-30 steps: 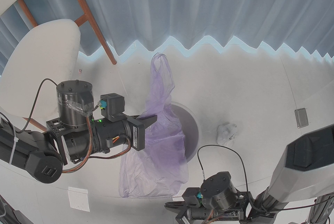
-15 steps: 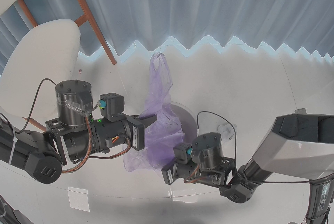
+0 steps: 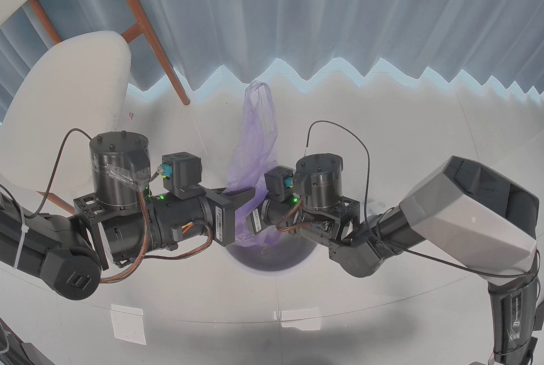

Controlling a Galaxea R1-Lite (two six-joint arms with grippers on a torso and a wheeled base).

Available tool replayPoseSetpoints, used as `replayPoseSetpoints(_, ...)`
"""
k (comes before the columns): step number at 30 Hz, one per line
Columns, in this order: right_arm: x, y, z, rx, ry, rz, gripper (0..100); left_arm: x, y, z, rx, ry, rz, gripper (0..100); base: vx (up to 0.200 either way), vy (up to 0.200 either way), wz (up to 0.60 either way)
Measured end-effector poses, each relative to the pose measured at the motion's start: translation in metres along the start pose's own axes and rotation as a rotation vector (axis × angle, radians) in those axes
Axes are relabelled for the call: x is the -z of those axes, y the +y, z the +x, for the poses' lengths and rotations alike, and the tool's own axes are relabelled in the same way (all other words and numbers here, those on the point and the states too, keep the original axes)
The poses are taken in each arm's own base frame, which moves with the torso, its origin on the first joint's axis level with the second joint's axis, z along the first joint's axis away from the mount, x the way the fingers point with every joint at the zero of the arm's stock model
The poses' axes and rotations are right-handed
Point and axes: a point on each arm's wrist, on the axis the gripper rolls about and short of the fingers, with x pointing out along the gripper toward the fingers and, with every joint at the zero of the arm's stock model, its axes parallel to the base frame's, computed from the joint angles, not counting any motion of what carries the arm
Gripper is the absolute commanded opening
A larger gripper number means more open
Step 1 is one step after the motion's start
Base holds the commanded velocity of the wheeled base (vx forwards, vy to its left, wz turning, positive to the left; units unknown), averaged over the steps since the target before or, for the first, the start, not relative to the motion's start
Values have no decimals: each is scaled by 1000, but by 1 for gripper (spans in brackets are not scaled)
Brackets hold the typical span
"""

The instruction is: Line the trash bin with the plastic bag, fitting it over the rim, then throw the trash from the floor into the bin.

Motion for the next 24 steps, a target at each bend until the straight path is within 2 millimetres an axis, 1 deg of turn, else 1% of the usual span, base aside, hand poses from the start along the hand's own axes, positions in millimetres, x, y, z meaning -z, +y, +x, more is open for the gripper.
replayPoseSetpoints(2, 1, -8, 7, 16, -3, -51, 0, 0, 0, 0, 0, 1, 0, 0, 0, 0, 0)
replayPoseSetpoints(6, 10, -17, 15, 30, 15, -68, 0, 2, 0, -1, -1, 5, -2, 0, 0, 0, 0)
replayPoseSetpoints(12, 29, -19, 15, 31, 70, -73, 0, 4, 0, -2, -2, 14, -3, 0, 0, 0, 0)
replayPoseSetpoints(16, 43, -16, 8, 26, 127, -69, 0, 6, 0, -3, -2, 21, -4, 0, 0, 0, 0)
replayPoseSetpoints(20, 52, -11, -3, 16, 178, -64, 0, 9, 0, -4, -3, 31, -5, 0, 0, 0, 0)
replayPoseSetpoints(24, 63, -4, -24, 4, 249, -40, 0, 12, 0, -5, -4, 42, -6, 0, 0, 0, 0)
